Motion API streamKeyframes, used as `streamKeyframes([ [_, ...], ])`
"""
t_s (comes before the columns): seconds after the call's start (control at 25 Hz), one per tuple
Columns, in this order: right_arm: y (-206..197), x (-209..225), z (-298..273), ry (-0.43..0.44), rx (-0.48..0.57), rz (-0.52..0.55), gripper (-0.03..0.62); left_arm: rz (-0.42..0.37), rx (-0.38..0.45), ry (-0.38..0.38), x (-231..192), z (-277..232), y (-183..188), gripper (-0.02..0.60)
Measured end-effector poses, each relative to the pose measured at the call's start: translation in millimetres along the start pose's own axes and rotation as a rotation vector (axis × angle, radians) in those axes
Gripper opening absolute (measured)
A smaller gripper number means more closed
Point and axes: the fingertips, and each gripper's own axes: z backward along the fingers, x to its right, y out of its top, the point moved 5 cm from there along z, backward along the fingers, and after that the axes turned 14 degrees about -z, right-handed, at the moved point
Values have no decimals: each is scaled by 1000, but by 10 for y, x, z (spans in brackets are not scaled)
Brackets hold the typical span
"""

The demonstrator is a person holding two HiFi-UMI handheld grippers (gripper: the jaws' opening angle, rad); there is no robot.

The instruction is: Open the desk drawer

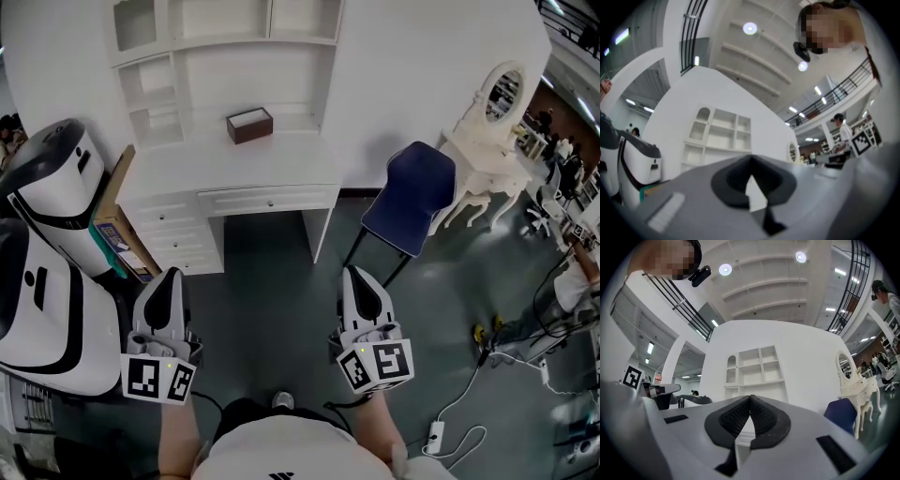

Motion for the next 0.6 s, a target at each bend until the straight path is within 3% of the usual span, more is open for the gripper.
streamKeyframes([
  [0.36, -131, 245, -403, 7, -38, -22, 0, -16, -37, -9, -18, -404, -215, 5],
  [0.6, -221, 349, -904, -12, -48, -17, 0, -1, -39, -17, -271, -851, -456, 5],
])
